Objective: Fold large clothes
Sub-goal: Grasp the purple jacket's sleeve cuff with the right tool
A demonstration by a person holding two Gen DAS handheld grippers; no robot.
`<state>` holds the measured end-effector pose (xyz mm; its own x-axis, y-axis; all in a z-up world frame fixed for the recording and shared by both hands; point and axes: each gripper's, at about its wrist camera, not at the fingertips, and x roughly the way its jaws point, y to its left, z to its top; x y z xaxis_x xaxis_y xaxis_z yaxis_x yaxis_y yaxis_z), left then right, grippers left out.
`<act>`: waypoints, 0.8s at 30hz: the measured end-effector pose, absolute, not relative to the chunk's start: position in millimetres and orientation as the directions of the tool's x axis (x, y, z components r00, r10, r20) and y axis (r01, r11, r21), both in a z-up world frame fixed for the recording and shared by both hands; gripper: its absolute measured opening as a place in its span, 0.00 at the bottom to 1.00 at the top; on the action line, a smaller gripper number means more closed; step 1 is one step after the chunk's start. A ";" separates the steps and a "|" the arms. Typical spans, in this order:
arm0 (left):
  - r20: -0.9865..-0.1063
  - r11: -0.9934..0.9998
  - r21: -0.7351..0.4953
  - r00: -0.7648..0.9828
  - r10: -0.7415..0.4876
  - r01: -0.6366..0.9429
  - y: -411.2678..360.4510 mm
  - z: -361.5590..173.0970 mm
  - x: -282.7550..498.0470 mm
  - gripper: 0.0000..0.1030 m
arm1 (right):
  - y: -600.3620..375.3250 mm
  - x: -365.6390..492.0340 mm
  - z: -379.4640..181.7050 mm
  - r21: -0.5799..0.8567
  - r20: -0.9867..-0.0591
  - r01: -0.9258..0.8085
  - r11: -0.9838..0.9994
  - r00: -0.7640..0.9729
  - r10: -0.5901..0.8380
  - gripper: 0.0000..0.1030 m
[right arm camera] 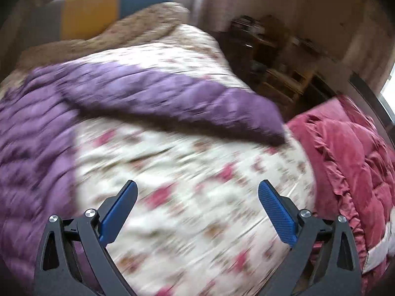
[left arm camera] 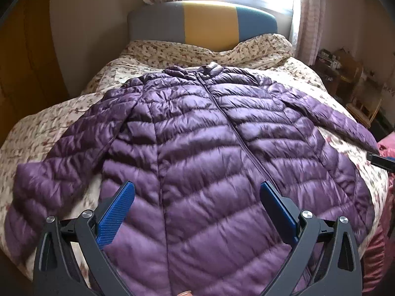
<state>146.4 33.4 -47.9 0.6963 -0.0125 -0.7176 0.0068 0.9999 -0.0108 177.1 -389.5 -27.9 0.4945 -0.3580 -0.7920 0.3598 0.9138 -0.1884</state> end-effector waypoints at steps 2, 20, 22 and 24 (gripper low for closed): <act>-0.727 1.000 -0.021 0.686 -0.018 0.004 36.8 -51.4 163.5 0.97 | -418.0 191.1 -28.4 -0.188 -0.796 0.415 0.890 0.467 -0.386 0.90; -0.748 0.996 0.001 0.660 0.062 -0.093 86.3 -88.4 282.4 0.97 | -567.2 275.6 -71.9 -0.014 -0.903 0.688 0.726 0.302 -0.304 0.70; -0.755 0.994 0.004 0.652 0.075 -0.108 92.0 -91.7 289.8 0.97 | -563.1 279.4 -69.0 -0.019 -0.899 0.667 0.744 0.315 -0.306 0.50; -0.760 0.993 -0.001 0.645 0.078 -0.121 98.2 -94.7 295.8 0.97 | -555.8 287.2 -66.9 -0.013 -0.894 0.638 0.770 0.337 -0.295 0.22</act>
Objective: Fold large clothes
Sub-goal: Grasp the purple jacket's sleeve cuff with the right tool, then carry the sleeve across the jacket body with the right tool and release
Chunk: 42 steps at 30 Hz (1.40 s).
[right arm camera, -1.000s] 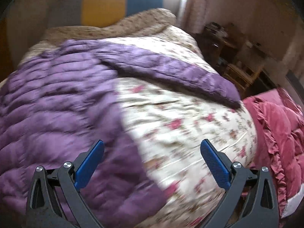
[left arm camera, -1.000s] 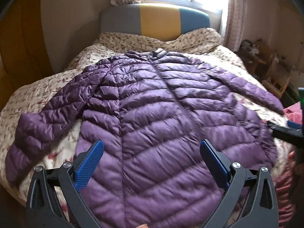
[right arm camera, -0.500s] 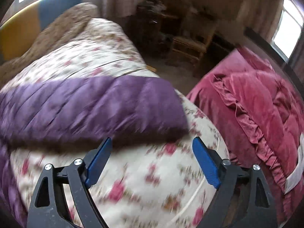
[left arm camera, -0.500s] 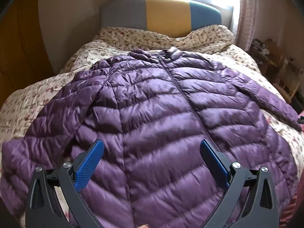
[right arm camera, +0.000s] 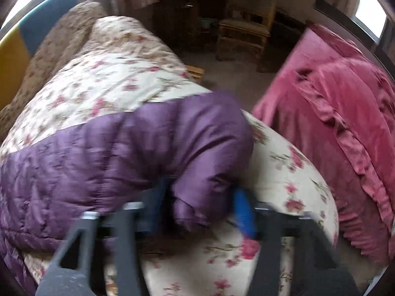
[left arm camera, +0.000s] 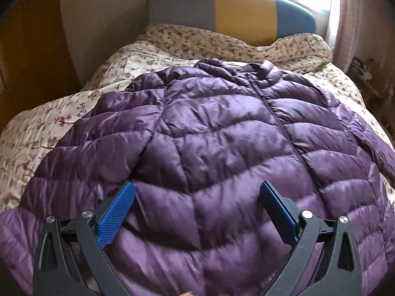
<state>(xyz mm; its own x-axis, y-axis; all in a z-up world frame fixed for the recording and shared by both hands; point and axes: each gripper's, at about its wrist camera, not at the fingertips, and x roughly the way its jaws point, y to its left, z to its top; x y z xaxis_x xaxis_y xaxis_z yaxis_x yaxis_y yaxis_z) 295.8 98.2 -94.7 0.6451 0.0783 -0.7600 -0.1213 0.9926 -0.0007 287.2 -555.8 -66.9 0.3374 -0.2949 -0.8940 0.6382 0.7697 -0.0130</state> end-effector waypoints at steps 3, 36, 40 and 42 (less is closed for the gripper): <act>-0.768 0.990 -0.016 0.636 0.076 -0.138 105.3 -99.2 301.4 0.97 | -543.7 299.1 -61.1 -0.025 -0.886 0.626 0.780 0.347 -0.307 0.16; -0.753 0.961 -0.242 0.651 -0.099 -0.133 147.0 -105.0 284.5 0.96 | -93.0 382.4 -9.7 -0.289 -0.733 -0.265 0.920 0.679 -0.035 0.14; -0.742 0.952 -0.275 0.659 -0.123 -0.132 152.4 -103.8 280.5 0.96 | -46.5 374.2 -17.8 -0.216 -0.769 -0.393 0.894 0.632 0.092 0.14; -0.735 0.947 -0.293 0.665 -0.132 -0.135 155.3 -102.7 277.5 0.96 | -26.9 368.5 -23.7 -0.181 -0.787 -0.438 0.881 0.602 0.137 0.14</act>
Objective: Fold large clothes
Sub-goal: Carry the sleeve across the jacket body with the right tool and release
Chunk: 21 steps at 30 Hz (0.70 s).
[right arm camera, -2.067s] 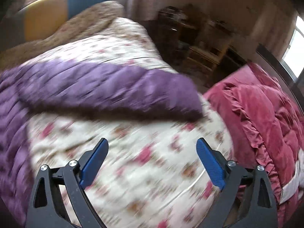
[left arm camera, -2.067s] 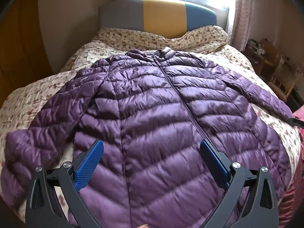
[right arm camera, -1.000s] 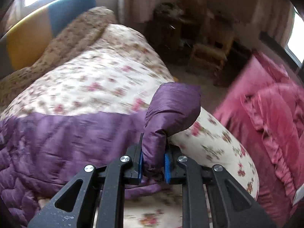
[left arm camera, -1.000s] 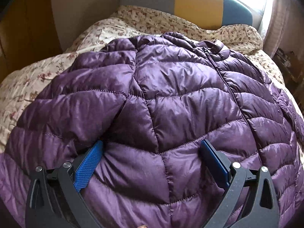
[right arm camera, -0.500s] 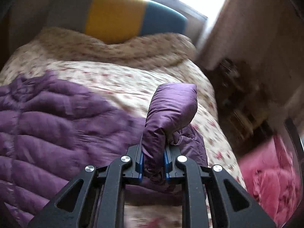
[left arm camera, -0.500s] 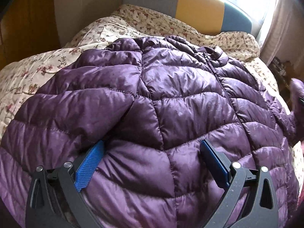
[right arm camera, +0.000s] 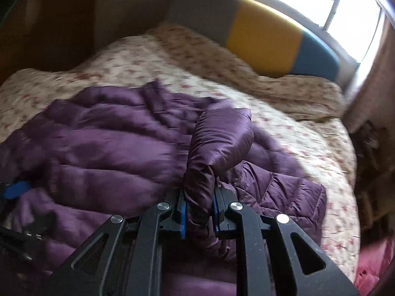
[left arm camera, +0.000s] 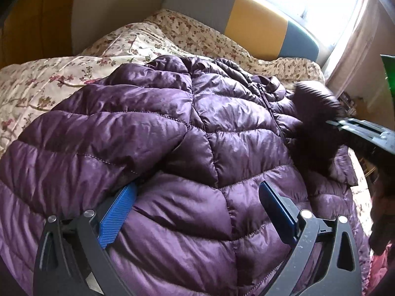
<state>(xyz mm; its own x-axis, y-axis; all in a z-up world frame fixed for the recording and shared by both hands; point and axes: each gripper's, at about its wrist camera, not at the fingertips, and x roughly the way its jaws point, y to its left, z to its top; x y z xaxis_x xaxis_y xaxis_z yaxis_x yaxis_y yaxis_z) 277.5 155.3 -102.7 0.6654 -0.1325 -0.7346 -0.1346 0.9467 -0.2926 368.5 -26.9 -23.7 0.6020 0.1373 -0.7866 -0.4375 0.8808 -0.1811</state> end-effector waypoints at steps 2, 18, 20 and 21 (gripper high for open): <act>-0.734 0.943 -0.301 0.666 -0.134 -0.143 157.9 -101.9 276.8 0.93 | -13.4 365.4 -30.4 -0.157 -0.799 -0.477 0.865 0.575 0.173 0.14; -0.746 0.952 -0.267 0.657 -0.107 -0.149 149.8 -92.1 284.4 0.89 | -12.0 332.9 -51.8 -0.136 -0.826 -0.596 0.791 0.509 0.242 0.65; -0.744 0.954 -0.263 0.660 -0.106 -0.142 147.2 -89.4 285.7 0.89 | -17.7 327.4 -49.2 -0.143 -0.824 -0.603 0.785 0.512 0.244 0.68; -0.743 0.955 -0.262 0.661 -0.106 -0.140 147.3 -88.8 285.4 0.89 | -21.0 325.8 -48.7 -0.147 -0.824 -0.604 0.783 0.513 0.241 0.70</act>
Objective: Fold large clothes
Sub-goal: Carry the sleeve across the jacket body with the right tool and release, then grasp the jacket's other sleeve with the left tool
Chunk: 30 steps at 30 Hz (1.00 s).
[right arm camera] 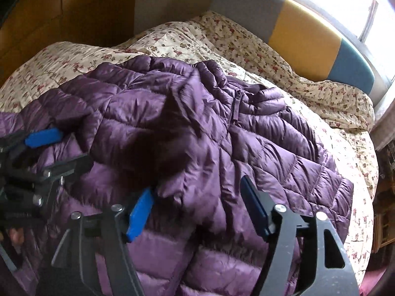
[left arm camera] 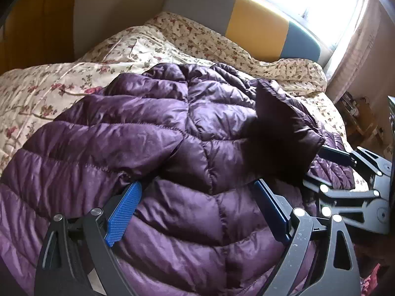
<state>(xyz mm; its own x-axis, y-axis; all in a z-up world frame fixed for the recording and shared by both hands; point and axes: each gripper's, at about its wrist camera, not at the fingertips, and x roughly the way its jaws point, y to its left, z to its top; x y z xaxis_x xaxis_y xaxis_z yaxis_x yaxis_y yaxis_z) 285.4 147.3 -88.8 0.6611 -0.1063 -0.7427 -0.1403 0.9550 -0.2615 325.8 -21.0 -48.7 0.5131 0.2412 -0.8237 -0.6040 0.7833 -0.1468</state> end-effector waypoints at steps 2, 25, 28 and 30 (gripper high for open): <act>-0.739 0.955 -0.263 0.665 -0.110 -0.134 144.6 -85.7 287.0 0.89 | -28.9 321.5 -46.5 -0.155 -0.821 -0.603 0.783 0.519 0.238 0.72; -0.763 0.955 -0.291 0.617 -0.191 -0.064 112.1 -85.2 328.2 0.40 | -199.8 370.5 -37.8 -0.012 -0.798 -0.173 0.985 0.595 0.095 0.90; -0.774 0.956 -0.290 0.601 -0.202 -0.052 109.2 -91.9 331.0 0.15 | -204.7 380.4 -42.7 0.004 -0.802 -0.156 0.988 0.589 0.096 0.90; -0.767 0.957 -0.287 0.610 -0.198 -0.050 109.5 -92.6 328.3 0.12 | -203.1 387.3 -48.5 0.014 -0.810 -0.158 0.987 0.577 0.104 0.89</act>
